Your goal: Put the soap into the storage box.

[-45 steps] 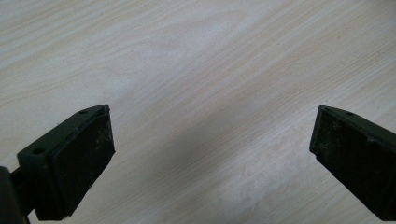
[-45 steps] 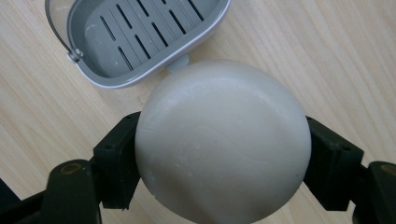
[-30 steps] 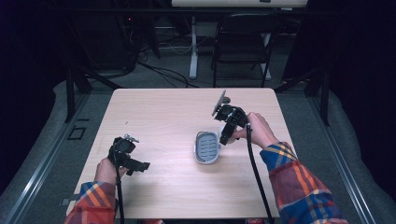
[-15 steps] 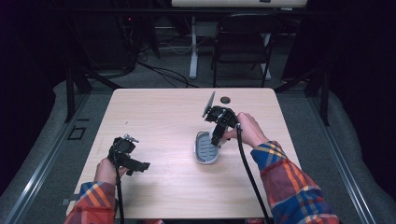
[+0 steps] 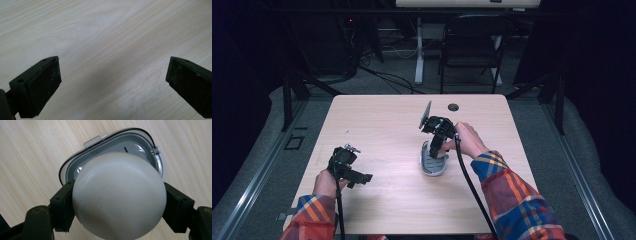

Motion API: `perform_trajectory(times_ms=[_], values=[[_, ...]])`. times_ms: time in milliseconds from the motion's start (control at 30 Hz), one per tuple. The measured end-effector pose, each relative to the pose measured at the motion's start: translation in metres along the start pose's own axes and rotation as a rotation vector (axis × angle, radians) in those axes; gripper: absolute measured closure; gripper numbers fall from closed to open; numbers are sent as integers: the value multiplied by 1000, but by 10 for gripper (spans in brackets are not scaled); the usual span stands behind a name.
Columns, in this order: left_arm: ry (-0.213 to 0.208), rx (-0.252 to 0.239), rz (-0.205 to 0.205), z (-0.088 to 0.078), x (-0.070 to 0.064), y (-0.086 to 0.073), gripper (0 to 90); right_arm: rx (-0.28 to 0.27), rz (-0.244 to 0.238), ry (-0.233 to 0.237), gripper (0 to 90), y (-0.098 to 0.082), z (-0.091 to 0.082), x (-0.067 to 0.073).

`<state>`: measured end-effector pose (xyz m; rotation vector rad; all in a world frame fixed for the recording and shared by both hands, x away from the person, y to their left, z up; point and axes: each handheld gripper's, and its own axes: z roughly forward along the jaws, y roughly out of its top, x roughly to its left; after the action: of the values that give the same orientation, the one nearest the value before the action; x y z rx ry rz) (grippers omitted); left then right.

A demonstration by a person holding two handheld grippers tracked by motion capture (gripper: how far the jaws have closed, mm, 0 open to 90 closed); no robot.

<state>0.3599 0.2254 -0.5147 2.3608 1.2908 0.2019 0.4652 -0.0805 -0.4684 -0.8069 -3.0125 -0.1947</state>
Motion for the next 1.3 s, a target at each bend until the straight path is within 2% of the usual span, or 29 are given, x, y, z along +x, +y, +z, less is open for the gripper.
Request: perform_trajectory(times_ms=[33,333,533,867,1067,1300], values=[[0,0,1,0,0,0,0,13,-2,1,240,2,1,0],[3,0,2,-1,0,0,0,21,-6,16,240,8,18,3],[2,1,4,0,0,0,0,53,-12,6,239,10,28,3],[2,4,3,0,-1,0,0,71,-11,-9,239,8,38,1],[2,5,3,0,-1,0,0,73,-8,-22,238,6,44,1],[0,11,8,0,-1,0,0,60,7,-13,235,2,48,-1]])
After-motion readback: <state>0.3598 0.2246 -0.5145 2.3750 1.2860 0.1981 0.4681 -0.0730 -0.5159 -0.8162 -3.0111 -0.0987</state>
